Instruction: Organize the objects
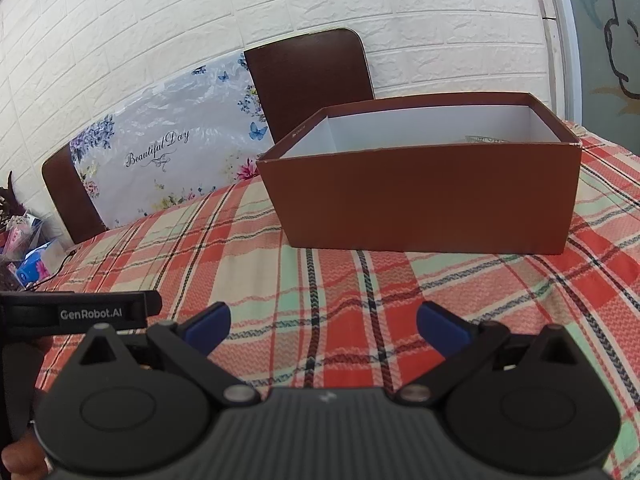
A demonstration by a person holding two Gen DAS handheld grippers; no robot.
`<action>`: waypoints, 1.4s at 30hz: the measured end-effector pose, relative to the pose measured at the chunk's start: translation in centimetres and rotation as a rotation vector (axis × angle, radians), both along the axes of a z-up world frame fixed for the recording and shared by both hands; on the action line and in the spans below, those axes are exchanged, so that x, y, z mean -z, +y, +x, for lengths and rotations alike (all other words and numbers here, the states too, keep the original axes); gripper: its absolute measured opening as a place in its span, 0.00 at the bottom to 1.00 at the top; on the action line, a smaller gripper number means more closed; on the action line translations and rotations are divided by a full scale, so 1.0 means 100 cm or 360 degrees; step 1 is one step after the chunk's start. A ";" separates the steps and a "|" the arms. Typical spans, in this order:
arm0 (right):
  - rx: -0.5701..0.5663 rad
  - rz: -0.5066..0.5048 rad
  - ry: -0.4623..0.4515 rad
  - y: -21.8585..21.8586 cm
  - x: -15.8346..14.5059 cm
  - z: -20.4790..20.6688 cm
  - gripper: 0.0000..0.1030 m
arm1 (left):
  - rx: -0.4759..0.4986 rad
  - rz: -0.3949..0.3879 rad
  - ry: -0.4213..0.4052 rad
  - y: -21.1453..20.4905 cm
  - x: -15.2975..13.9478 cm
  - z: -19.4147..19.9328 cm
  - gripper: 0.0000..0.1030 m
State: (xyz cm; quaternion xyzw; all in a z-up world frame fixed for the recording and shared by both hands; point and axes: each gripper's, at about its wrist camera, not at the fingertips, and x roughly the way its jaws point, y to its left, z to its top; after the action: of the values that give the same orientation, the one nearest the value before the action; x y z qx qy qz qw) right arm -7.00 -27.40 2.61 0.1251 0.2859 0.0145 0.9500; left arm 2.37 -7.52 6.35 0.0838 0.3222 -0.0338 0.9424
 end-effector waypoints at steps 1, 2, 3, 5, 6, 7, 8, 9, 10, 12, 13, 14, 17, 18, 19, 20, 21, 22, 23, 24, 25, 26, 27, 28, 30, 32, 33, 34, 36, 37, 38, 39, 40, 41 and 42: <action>-0.0001 0.0000 -0.0001 0.000 0.000 0.000 1.00 | 0.0000 0.0003 -0.0002 0.000 0.000 0.000 1.00; -0.0004 -0.0002 -0.0002 0.000 0.000 0.000 1.00 | 0.0000 0.0005 -0.0005 -0.001 -0.001 -0.001 1.00; -0.0006 -0.0004 -0.0003 0.000 0.000 -0.001 1.00 | -0.0001 0.0007 -0.0007 -0.001 -0.001 -0.001 1.00; -0.0007 -0.0006 -0.0001 0.001 0.000 -0.001 1.00 | -0.0003 0.0001 -0.0009 0.000 -0.002 -0.001 1.00; -0.0008 -0.0004 0.0002 0.002 0.000 -0.002 1.00 | -0.0002 -0.0002 -0.0011 0.000 -0.002 -0.002 1.00; -0.0009 -0.0005 0.0003 0.002 0.000 -0.002 1.00 | -0.0004 -0.0003 -0.0013 0.000 -0.003 -0.002 1.00; -0.0007 -0.0009 0.0002 0.002 -0.001 -0.002 1.00 | -0.0012 -0.0001 -0.0014 0.000 -0.003 -0.002 1.00; -0.0001 -0.0015 -0.0003 0.003 -0.002 -0.002 1.00 | -0.0016 0.0001 -0.0017 0.000 -0.003 -0.002 1.00; 0.0002 -0.0017 -0.0008 0.002 -0.002 -0.003 1.00 | -0.0015 0.0004 -0.0021 -0.001 -0.004 -0.003 1.00; 0.0009 -0.0016 -0.0016 0.001 -0.004 -0.004 1.00 | -0.0015 0.0012 -0.0025 -0.001 -0.004 -0.004 1.00; 0.0011 -0.0015 -0.0022 0.001 -0.005 -0.006 1.00 | -0.0017 0.0016 -0.0026 -0.001 -0.004 -0.005 1.00; 0.0014 -0.0016 -0.0027 0.001 -0.005 -0.007 1.00 | -0.0020 0.0020 -0.0024 -0.001 -0.003 -0.005 1.00; 0.0020 -0.0009 -0.0009 0.001 -0.004 -0.006 1.00 | -0.0008 0.0012 0.0005 -0.001 -0.002 -0.005 1.00; 0.0018 -0.0006 -0.0004 0.001 -0.003 -0.005 1.00 | -0.0004 0.0003 0.0011 -0.001 -0.002 -0.005 1.00; 0.0017 -0.0009 -0.0006 0.001 -0.004 -0.006 1.00 | -0.0004 0.0001 0.0011 -0.001 -0.003 -0.006 1.00; 0.0016 -0.0016 -0.0011 0.002 -0.004 -0.006 1.00 | -0.0008 0.0005 0.0009 0.000 -0.003 -0.005 1.00; 0.0013 -0.0022 -0.0018 0.003 -0.005 -0.006 1.00 | -0.0013 0.0004 0.0009 -0.001 -0.003 -0.006 1.00; 0.0012 -0.0025 -0.0022 0.003 -0.005 -0.007 1.00 | -0.0012 -0.0002 0.0012 0.000 -0.003 -0.006 1.00; 0.0010 -0.0027 -0.0025 0.003 -0.006 -0.007 1.00 | -0.0011 -0.0009 0.0015 -0.001 -0.003 -0.006 1.00; 0.0011 -0.0028 -0.0024 0.004 -0.005 -0.007 1.00 | -0.0011 -0.0009 0.0019 -0.001 -0.003 -0.006 1.00; 0.0014 -0.0025 -0.0019 0.003 -0.005 -0.007 1.00 | -0.0008 -0.0006 0.0023 -0.001 -0.003 -0.006 1.00; 0.0013 -0.0018 -0.0012 0.003 -0.005 -0.006 1.00 | -0.0005 -0.0005 0.0028 -0.002 -0.002 -0.007 1.00; 0.0014 -0.0013 -0.0008 0.002 -0.004 -0.006 1.00 | -0.0001 -0.0007 0.0033 -0.002 -0.002 -0.007 1.00; 0.0013 -0.0013 -0.0007 0.002 -0.003 -0.006 1.00 | 0.0003 -0.0014 0.0039 -0.001 -0.001 -0.008 1.00; 0.0011 -0.0020 -0.0015 0.003 -0.003 -0.007 1.00 | 0.0014 -0.0024 0.0049 -0.001 0.000 -0.009 1.00; 0.0010 -0.0022 -0.0005 0.003 -0.002 -0.007 1.00 | 0.0024 -0.0017 0.0075 -0.002 0.001 -0.008 1.00; 0.0010 -0.0014 0.0001 0.002 -0.001 -0.007 1.00 | 0.0023 -0.0022 0.0081 -0.002 0.001 -0.008 1.00; 0.0012 -0.0008 -0.0005 0.002 -0.002 -0.008 1.00 | 0.0023 -0.0027 0.0078 -0.002 0.000 -0.009 1.00; 0.0022 -0.0020 -0.0031 0.001 -0.004 -0.010 1.00 | 0.0022 -0.0023 0.0066 -0.003 0.000 -0.010 1.00; 0.0028 -0.0024 -0.0035 0.001 -0.005 -0.011 1.00 | 0.0022 -0.0024 0.0066 -0.003 0.000 -0.011 1.00; 0.0029 -0.0018 -0.0030 -0.001 -0.004 -0.010 1.00 | 0.0024 -0.0026 0.0072 -0.003 0.000 -0.011 1.00; 0.0028 -0.0009 -0.0019 -0.002 -0.003 -0.009 1.00 | 0.0027 -0.0028 0.0076 -0.003 0.000 -0.011 1.00; 0.0025 -0.0003 -0.0009 -0.002 -0.002 -0.009 1.00 | 0.0029 -0.0026 0.0077 -0.003 0.001 -0.011 1.00; 0.0023 -0.0003 -0.0006 -0.001 -0.001 -0.008 1.00 | 0.0030 -0.0023 0.0077 -0.003 0.001 -0.011 1.00; 0.0023 -0.0007 -0.0006 -0.001 -0.001 -0.009 1.00 | 0.0030 -0.0022 0.0076 -0.003 0.001 -0.011 1.00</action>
State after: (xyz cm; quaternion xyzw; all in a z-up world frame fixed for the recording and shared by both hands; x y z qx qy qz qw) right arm -7.86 -27.51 2.72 0.1250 0.2831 0.0074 0.9509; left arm 1.29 -7.82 6.21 0.0796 0.3437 -0.0469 0.9345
